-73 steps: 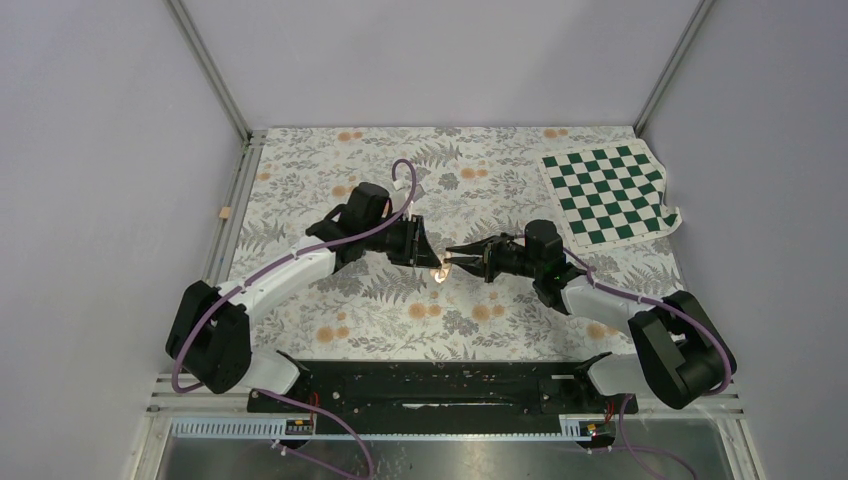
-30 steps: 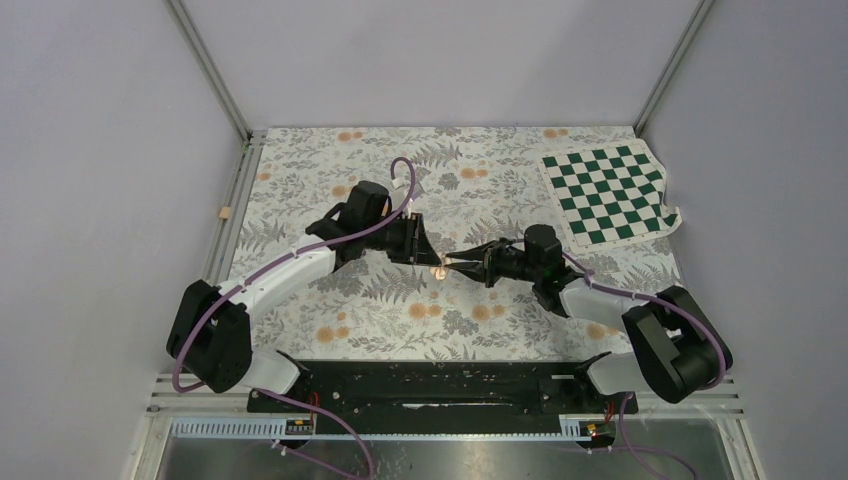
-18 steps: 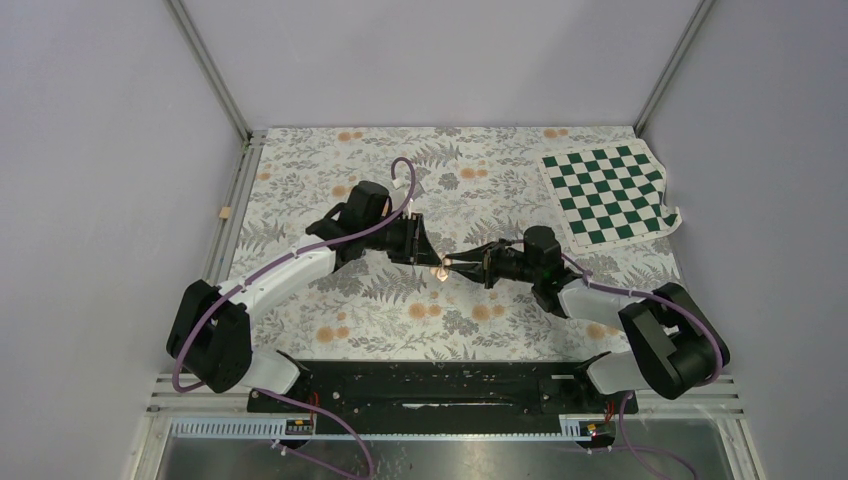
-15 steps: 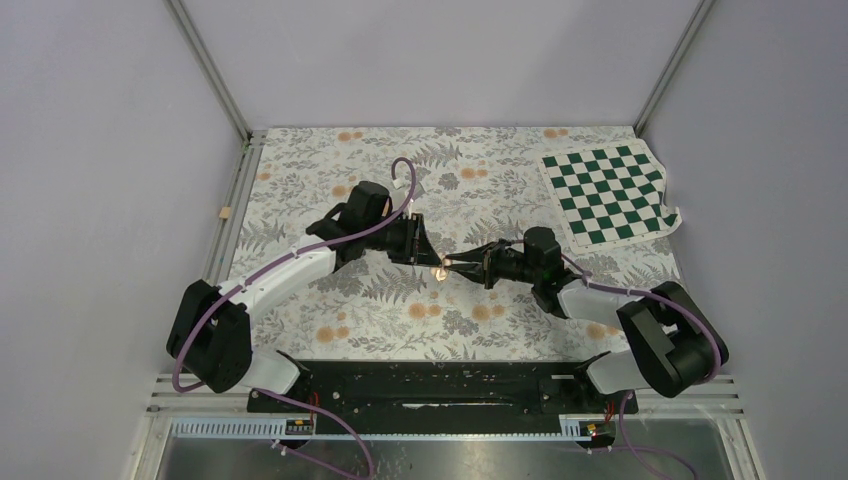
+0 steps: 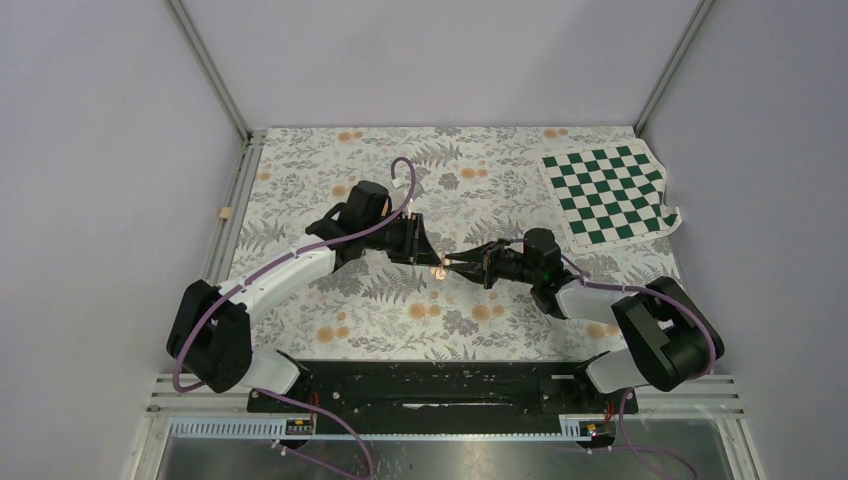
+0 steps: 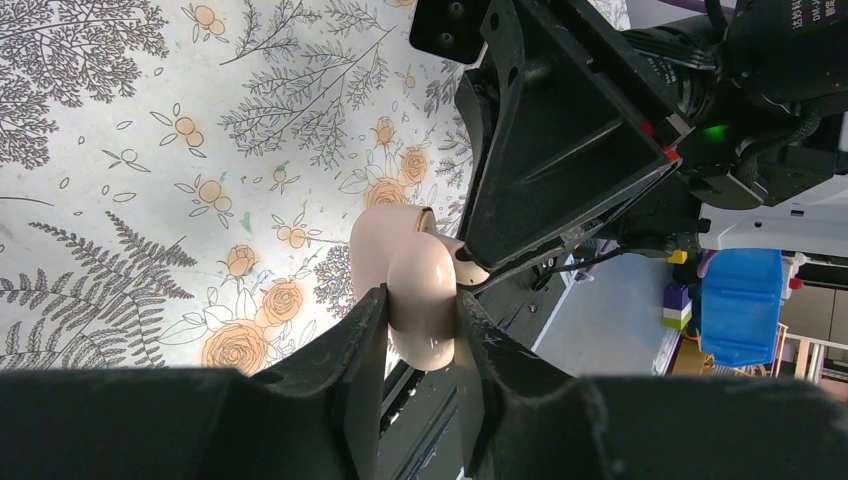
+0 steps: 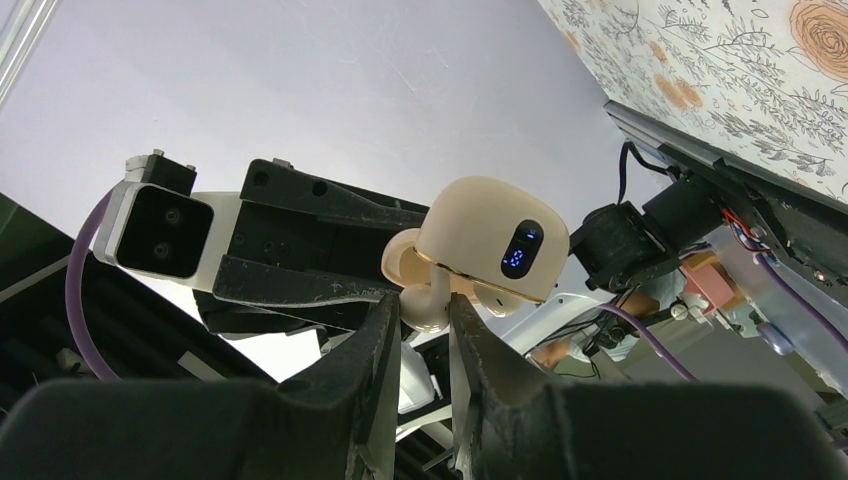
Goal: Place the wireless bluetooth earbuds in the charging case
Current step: Place the earbud in the charging case.
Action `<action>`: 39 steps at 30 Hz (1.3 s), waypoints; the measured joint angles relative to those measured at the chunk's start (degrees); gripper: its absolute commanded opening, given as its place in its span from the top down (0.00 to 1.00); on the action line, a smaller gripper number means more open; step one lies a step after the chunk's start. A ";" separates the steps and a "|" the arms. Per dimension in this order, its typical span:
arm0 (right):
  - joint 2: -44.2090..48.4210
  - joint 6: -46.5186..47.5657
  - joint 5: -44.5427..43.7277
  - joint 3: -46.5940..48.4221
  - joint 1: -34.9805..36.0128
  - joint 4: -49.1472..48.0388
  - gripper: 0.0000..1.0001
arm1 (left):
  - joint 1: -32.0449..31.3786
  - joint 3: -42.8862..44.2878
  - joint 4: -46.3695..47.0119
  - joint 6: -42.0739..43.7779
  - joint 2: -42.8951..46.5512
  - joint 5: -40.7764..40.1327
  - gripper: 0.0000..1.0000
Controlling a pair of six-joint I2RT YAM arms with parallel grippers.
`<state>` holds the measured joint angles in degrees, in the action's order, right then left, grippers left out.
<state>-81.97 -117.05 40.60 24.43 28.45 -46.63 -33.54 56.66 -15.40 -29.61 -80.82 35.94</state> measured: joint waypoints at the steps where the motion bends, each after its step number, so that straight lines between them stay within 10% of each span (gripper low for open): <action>1: -0.17 0.00 0.00 -0.09 0.00 -0.46 1.00 | 0.00 -0.02 0.00 0.04 0.00 0.02 0.81; 39: 6.36 0.02 -3.69 -2.97 0.55 -3.50 1.00 | -2.29 -1.97 3.63 4.59 5.66 -2.40 0.91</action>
<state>-75.61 -117.03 36.91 21.45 28.99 -50.13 -35.83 54.70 -11.77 -25.02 -75.16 33.54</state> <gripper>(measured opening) 0.260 0.275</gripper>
